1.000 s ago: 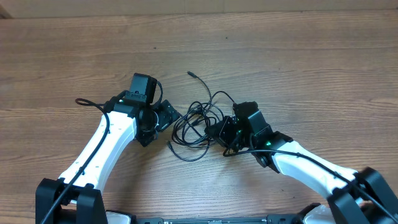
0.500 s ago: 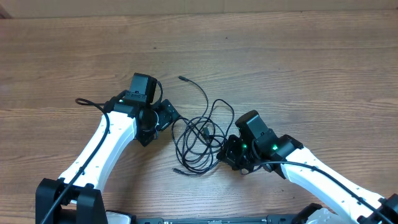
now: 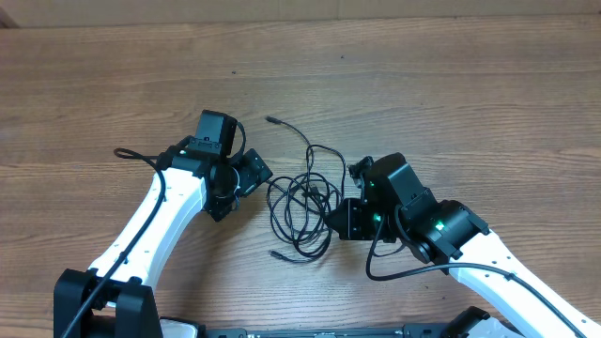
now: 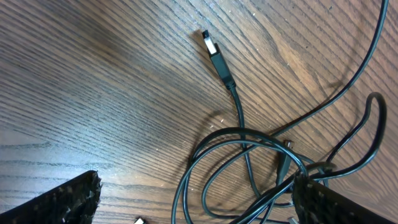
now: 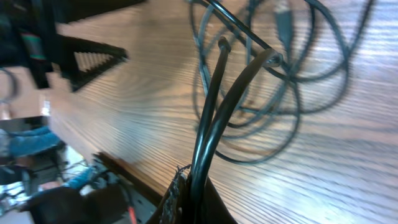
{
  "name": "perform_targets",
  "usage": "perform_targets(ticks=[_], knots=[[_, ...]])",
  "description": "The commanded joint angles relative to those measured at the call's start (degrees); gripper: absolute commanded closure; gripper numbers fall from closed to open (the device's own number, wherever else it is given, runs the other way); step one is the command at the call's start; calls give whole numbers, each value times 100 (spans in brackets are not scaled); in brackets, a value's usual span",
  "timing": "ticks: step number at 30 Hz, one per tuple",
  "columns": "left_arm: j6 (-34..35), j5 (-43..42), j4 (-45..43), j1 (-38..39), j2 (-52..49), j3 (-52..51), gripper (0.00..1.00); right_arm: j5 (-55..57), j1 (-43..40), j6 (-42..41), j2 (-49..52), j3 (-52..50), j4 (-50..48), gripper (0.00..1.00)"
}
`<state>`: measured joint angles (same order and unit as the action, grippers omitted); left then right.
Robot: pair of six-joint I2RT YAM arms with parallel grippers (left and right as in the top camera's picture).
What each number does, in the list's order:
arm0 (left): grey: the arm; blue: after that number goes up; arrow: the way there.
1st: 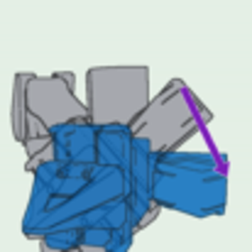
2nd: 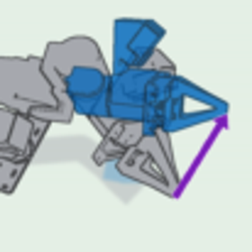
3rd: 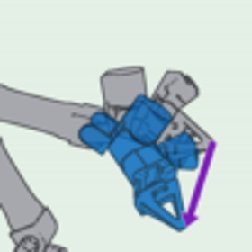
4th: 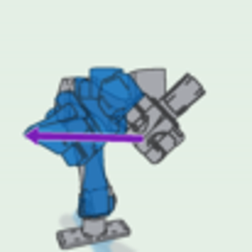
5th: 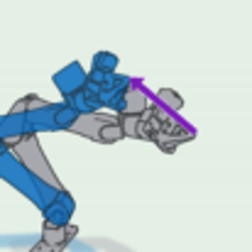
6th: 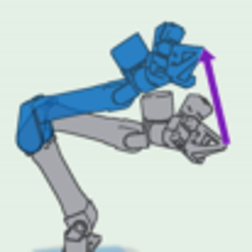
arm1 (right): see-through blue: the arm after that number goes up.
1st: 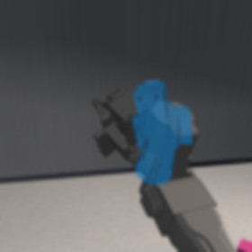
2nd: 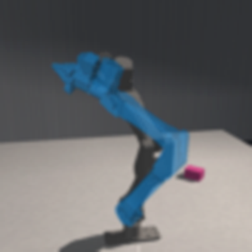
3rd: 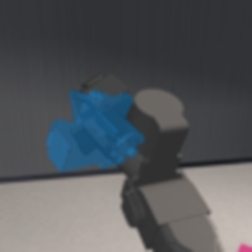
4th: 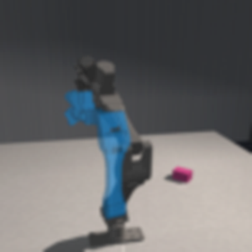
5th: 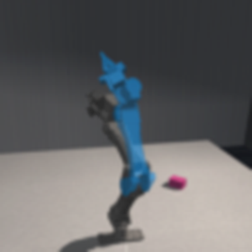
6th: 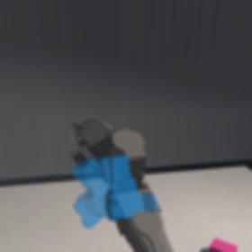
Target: Untangle cables
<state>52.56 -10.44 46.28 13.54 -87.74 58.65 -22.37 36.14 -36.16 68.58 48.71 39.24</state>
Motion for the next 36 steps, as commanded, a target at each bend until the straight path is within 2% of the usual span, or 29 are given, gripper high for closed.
perform_targets(ticks=[1, 2, 3, 5, 8, 12, 15, 20, 22, 23, 25, 28, 29, 30, 31, 33, 36], knots=[[37, 55, -4, 33, 114, 107, 2, 514, 17, 190, -52, 96, 190, 90], [37, 55, -2, 33, 114, 107, 2, 590, 17, 181, -52, 96, 214, 89], [37, 55, -2, 33, 114, 107, 2, 669, 15, 175, -52, 96, 221, 83], [37, 55, 0, 33, 114, 107, 2, 852, 15, 173, -52, 96, 205, 63], [37, 55, 0, 33, 114, 107, 2, 992, 15, 173, -52, 96, 205, 48], [37, 55, 0, 33, 114, 107, 0, 994, 17, -26, -42, 92, 201, 41], [37, 55, 0, 37, 114, 107, 0, 990, 17, -1106, 17, 74, 496, 37], [37, 55, -2, 37, 114, 107, 0, 1191, 17, -2253, 284, 72, 1043, 33], [37, 55, 0, 37, 114, 107, 0, 1182, 24, -2553, 459, 52, 1014, 37], [35, 55, 0, 37, 114, 107, 0, 1174, 24, -2671, 619, 26, 916, 46], [35, 55, 0, 37, 114, 107, 0, 1027, 24, -2686, 859, 24, 723, 55], [24, 57, 0, 35, 114, 107, 0, 861, 24, -2686, 1108, 26, 444, 62], [-17, 59, 2, 37, 114, 107, 0, 796, 22, -2686, 1185, 26, 345, 73], [-28, 59, 0, 37, 114, 107, 1, 719, 22, -2682, 1250, 26, 247, 89], [-28, 59, 0, 35, 114, 107, 1, 710, 22, -2677, 1257, 26, 216, 96], [-356, -2, 44, 35, 118, 107, 0, 710, 22, -2371, 1233, 44, 140, 96], [-1574, -752, -225, -70, 216, 313, 4, 708, 22, -1893, 981, 129, 131, 96]])
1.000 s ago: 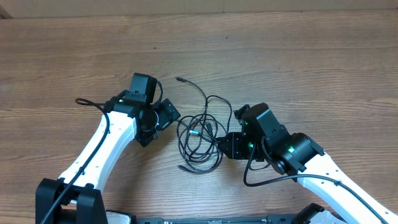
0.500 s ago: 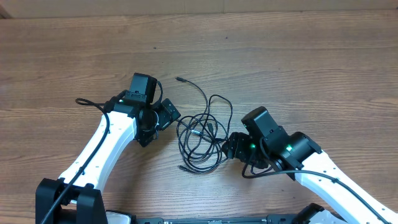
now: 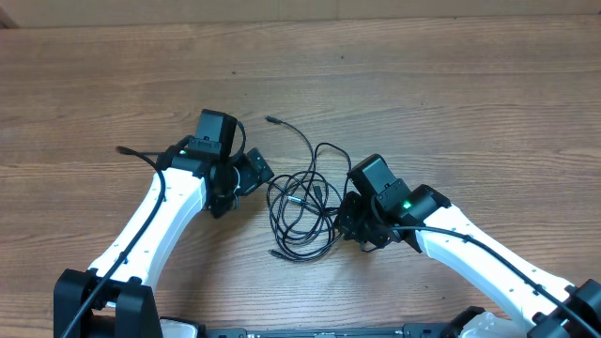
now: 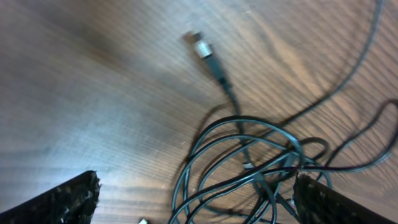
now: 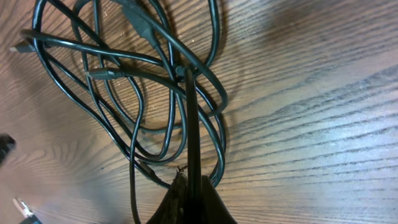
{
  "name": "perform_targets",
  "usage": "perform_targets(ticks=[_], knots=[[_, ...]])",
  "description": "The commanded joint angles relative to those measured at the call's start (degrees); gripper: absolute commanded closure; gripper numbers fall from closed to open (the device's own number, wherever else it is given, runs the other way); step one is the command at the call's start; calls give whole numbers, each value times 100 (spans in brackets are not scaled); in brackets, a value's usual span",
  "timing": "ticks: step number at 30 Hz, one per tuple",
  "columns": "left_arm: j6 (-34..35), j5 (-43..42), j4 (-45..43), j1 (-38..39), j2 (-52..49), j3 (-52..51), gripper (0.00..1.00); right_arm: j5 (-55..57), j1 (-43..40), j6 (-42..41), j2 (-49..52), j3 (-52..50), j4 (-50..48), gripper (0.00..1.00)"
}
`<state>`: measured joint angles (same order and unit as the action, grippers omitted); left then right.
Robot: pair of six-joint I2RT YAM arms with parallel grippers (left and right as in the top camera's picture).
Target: Untangle cables
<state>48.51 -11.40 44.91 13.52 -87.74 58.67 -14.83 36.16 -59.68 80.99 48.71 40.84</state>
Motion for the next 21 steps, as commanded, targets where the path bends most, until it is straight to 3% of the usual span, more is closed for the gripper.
perform_targets(ticks=[1, 10, 12, 15, 17, 21], knots=[[-1499, -887, -46, -74, 264, 431, 4, -46, 20, 588, -378, 160, -26, 96], [-3348, -1384, 750, 319, 1279, 748, 10, 400, 9, 1268, -1873, 275, -232, 96], [-4116, -1799, 901, 702, 1506, 743, 12, 479, 9, 1357, -2050, 275, -282, 96], [-4769, -1687, 955, 1799, 1810, 737, 16, 476, 9, 1379, -2188, 275, -321, 96], [-4544, -977, 1073, 2319, 1985, 737, 16, 472, 9, 1443, -2227, 275, -271, 96], [-3364, 964, 1685, 2949, 2476, 737, 9, 479, 9, 1528, -2282, 275, -214, 96]])
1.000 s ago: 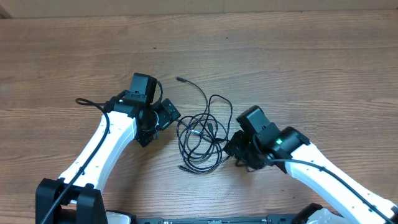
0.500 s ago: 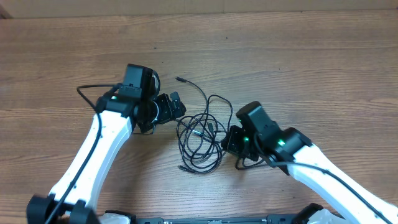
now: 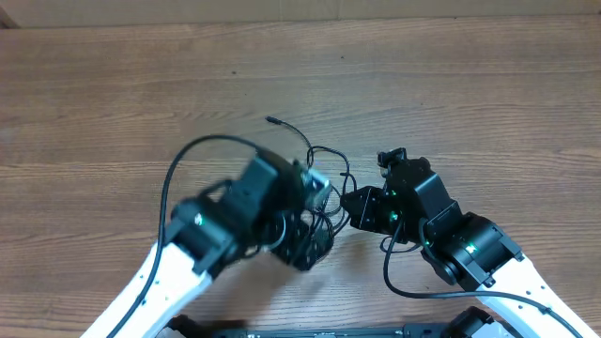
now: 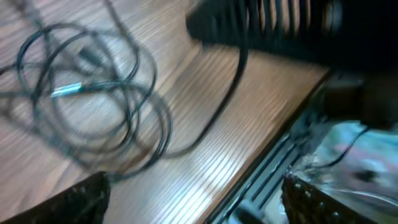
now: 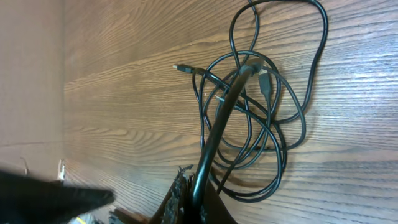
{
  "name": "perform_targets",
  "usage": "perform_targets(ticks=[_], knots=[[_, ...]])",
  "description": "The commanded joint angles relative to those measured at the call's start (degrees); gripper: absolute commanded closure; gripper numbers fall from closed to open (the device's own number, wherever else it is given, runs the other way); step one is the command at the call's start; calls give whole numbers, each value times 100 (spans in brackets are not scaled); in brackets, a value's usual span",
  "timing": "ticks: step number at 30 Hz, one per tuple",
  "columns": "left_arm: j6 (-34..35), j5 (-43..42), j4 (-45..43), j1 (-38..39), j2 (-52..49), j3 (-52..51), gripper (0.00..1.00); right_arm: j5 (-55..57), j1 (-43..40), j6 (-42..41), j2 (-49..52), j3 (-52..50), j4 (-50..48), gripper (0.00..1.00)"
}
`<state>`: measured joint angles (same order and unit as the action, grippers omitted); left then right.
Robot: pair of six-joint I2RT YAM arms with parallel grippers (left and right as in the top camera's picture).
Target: Untangle cables
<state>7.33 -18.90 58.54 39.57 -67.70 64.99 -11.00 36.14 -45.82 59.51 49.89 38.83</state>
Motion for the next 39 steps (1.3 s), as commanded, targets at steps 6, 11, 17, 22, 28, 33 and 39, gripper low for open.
perform_targets(ticks=[6, 11, 17, 22, 28, 33, 39], knots=[[2297, 3329, 907, 546, 2282, 17, 8, 94, 11, 138, -142, 160, -24, 96], [2664, 3206, 479, 546, 3289, -684, 8, 92, 11, 136, -142, 160, -22, 96], [2920, 2059, -1274, 549, 3307, -2382, 8, 92, 11, 136, -142, 160, 2, 96], [2754, 1770, -2708, 549, 2992, -3421, 1, 92, 11, 136, -142, 157, 28, 96], [1928, 1281, -4122, 553, 2173, -3679, 6, 92, 13, 125, -131, 157, 26, 96], [1169, 1099, -4234, 553, 1106, -3679, 18, 90, 13, 111, -125, 157, 28, 96], [1003, 323, -4297, 590, 708, -3676, 16, 94, 13, 111, -125, 157, 20, 95]])
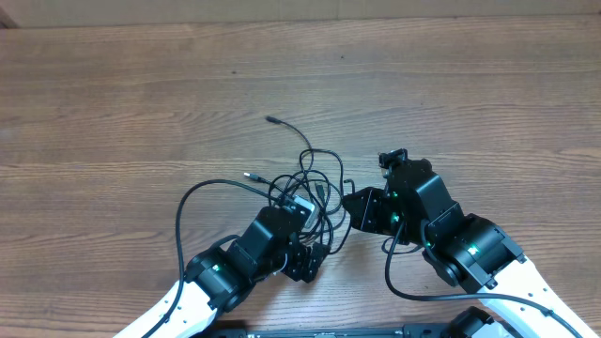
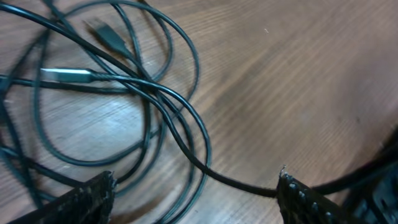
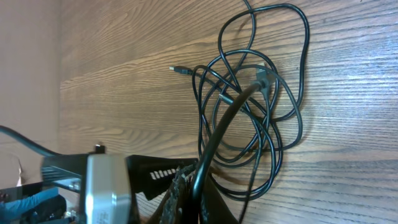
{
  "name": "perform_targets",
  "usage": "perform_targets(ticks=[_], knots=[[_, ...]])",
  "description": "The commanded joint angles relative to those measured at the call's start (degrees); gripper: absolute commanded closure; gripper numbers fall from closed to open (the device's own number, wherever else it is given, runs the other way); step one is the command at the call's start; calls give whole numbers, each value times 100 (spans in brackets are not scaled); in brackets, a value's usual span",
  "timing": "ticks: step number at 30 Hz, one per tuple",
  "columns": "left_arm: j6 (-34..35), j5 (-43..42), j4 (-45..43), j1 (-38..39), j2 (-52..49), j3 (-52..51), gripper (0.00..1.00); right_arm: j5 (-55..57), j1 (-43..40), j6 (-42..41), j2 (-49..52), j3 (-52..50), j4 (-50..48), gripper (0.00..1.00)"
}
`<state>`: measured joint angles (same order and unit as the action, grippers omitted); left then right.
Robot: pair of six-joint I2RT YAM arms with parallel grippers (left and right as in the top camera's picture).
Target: Untangle cables
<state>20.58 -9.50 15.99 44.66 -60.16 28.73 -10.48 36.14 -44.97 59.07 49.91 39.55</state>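
Observation:
A tangle of thin black cables (image 1: pixel 312 192) lies mid-table, with one plug end (image 1: pixel 270 120) stretched to the far side and another plug (image 1: pixel 251 175) to the left. My right gripper (image 1: pixel 349 205) is shut on a cable strand (image 3: pixel 225 118) that rises from the tangle (image 3: pixel 255 106) into its fingers (image 3: pixel 186 186). My left gripper (image 1: pixel 305 258) stands open at the tangle's near edge. In the left wrist view its fingers (image 2: pixel 81 199) are spread wide, and a black strand (image 2: pixel 186 149) runs across the gap.
The wooden table (image 1: pixel 113 94) stretches all round the cables. The left arm's own wire (image 1: pixel 188 202) loops up beside the tangle. In the right wrist view, the left gripper's body (image 3: pixel 106 180) sits close to my right fingers.
The left arm was a blur over the tangle's left side and now rests at the tangle's near edge, open. One plug now lies out to the left. The right gripper has kept its place and its hold.
At first the left gripper stood open left of the tangle while the right held a strand at its right side. Then the right gripper sat lower at the tangle's right edge. Later it was raised to the right with the strand, and the left arm had shifted to the near side.

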Motion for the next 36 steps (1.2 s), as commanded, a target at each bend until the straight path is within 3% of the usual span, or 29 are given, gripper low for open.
perform_targets(ticks=[1, 6, 7, 11, 21, 23, 27, 28, 29, 30, 31, 36], knots=[[-328, -905, -48, 92, -4, -50, 16, 50, 13, 28, -76, 155, -50, 94], [-417, -1106, -46, 90, 557, 4, 12, 197, 13, 31, 116, 155, -46, 95], [-437, -1067, -50, 90, 763, 22, 7, 195, 11, 28, 184, 155, -50, 96], [-439, -321, 2, 92, 1270, 20, 7, 181, 13, -173, 448, 155, -70, 96], [-686, -79, -442, 376, 262, -20, 9, -407, 13, -166, 525, 155, -975, 96], [-684, 44, -629, 446, 81, -20, 13, -625, 11, -166, 525, 155, -1156, 96], [-667, 612, -684, 459, -376, -20, 29, -743, 13, -166, 518, 157, -1246, 96], [-667, 726, -706, 459, -551, -20, 45, -767, 13, -166, 511, 157, -1246, 96], [-664, 815, -723, 457, -651, -20, 70, -763, 11, -162, 485, 157, -1244, 96], [-662, 861, -728, 452, -675, -20, 87, -761, 11, -164, 470, 157, -1246, 96], [-634, 916, -761, 446, -678, -17, 96, -748, 11, -160, 439, 157, -1246, 96], [-514, 1158, -804, 444, -485, 96, 96, -713, 11, -140, 433, 157, -1182, 96]])
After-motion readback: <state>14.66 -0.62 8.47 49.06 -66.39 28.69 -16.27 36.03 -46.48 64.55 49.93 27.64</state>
